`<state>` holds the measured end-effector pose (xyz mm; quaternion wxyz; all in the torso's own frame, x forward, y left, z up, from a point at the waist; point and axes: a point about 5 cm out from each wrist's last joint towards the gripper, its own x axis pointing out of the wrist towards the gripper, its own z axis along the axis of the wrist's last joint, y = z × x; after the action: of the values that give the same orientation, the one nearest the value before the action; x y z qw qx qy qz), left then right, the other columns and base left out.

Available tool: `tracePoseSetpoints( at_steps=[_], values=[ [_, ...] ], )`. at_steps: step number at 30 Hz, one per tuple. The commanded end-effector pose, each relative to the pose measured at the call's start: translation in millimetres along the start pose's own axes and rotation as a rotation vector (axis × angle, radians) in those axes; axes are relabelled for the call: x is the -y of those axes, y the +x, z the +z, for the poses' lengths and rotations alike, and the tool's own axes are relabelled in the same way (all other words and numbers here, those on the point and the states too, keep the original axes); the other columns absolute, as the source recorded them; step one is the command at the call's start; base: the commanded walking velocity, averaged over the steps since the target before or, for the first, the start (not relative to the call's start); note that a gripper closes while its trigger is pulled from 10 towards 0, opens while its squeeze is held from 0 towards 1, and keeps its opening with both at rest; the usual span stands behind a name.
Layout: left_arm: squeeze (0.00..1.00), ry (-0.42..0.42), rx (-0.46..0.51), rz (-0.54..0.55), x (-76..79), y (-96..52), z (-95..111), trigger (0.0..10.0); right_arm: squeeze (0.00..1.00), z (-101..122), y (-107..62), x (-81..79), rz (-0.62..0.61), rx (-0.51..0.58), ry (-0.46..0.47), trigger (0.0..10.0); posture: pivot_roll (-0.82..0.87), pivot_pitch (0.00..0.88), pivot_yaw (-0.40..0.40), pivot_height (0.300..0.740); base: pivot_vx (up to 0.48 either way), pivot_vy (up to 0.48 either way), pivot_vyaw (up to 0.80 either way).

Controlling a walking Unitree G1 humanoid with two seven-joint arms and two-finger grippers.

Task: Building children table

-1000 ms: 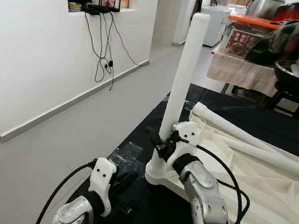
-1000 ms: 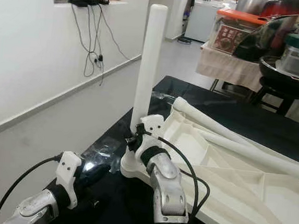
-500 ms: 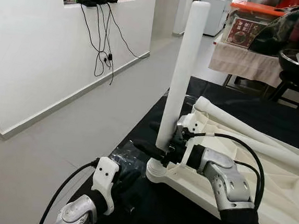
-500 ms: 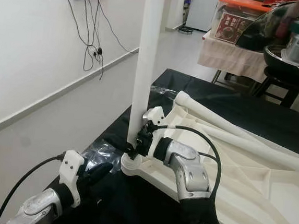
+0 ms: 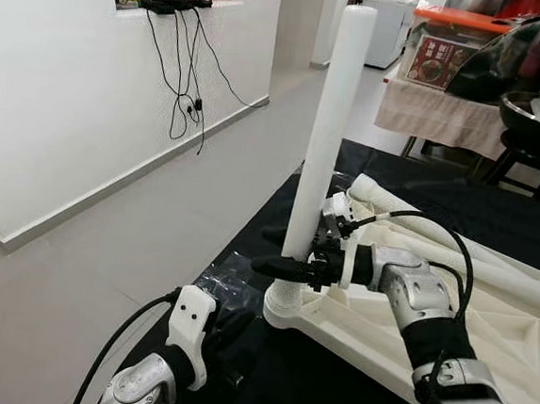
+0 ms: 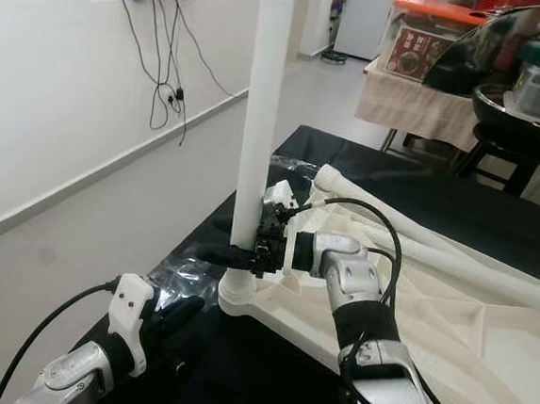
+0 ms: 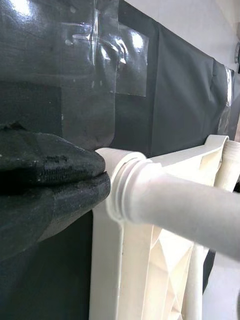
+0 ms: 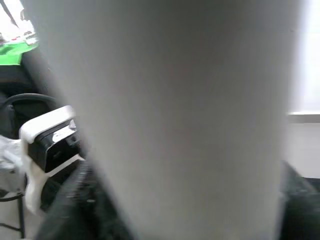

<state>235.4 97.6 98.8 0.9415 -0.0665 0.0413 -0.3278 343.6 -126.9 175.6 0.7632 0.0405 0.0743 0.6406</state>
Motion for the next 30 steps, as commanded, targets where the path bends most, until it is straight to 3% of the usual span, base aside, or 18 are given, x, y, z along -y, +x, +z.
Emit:
tracePoseSetpoints(
  at_steps=[1,6,11,13,17,21,23,24,30],
  values=[
    [0.0,0.008,-0.008,0.006,0.0,0.5,-2.0,10.0,0.0,-1.8,3.7,-1.8,0.042,-0.005,0.006,0.0,0.05,0.0,-0.08,0.74,0.0,0.0,0.0],
    [0.0,0.005,-0.006,0.003,0.8,1.0,-1.8,10.0,0.0,-9.7,-2.3,0.1,0.035,0.0,0.012,0.0,0.04,0.0,-0.075,0.74,0.0,0.0,0.0],
    [0.0,0.002,-0.003,0.001,1.3,-0.1,-0.5,10.0,0.0,-29.8,-12.1,-2.3,-0.122,0.022,-0.023,0.0,0.03,0.0,-0.077,0.74,0.0,0.0,0.0],
    [0.0,0.002,0.0,0.002,1.5,-1.9,0.4,10.0,0.0,-41.5,-5.8,-11.0,-0.235,0.035,-0.025,0.0,0.03,0.0,-0.084,0.74,0.0,0.0,0.0],
    [0.0,0.002,0.001,0.002,1.5,-2.4,0.7,10.0,0.0,-45.0,-3.3,-13.3,-0.262,0.044,-0.024,0.0,0.03,0.0,-0.084,0.74,0.0,0.0,0.0],
    [0.0,0.004,0.002,0.003,0.7,-4.5,1.4,10.0,0.0,-47.7,9.0,-16.1,-0.384,0.101,-0.009,0.0,0.02,0.0,-0.084,0.74,0.0,0.0,0.0],
    [0.0,0.007,-0.003,0.005,-1.8,-6.7,1.2,10.0,0.0,-54.6,26.0,-30.4,-0.744,0.068,-0.017,0.0,0.01,0.0,-0.059,0.74,0.0,0.0,0.0],
    [0.0,0.004,-0.006,0.0,-1.8,-6.7,1.2,10.0,0.0,-58.9,19.7,-28.8,-0.9,0.053,0.004,0.0,0.04,0.0,-0.086,0.74,0.0,0.0,0.0],
    [0.0,0.009,-0.001,0.009,-1.1,-6.8,1.8,10.0,0.0,-63.1,9.0,-28.0,-1.082,0.021,0.007,0.0,0.04,0.0,-0.087,0.74,0.0,0.0,0.0]
  ],
)
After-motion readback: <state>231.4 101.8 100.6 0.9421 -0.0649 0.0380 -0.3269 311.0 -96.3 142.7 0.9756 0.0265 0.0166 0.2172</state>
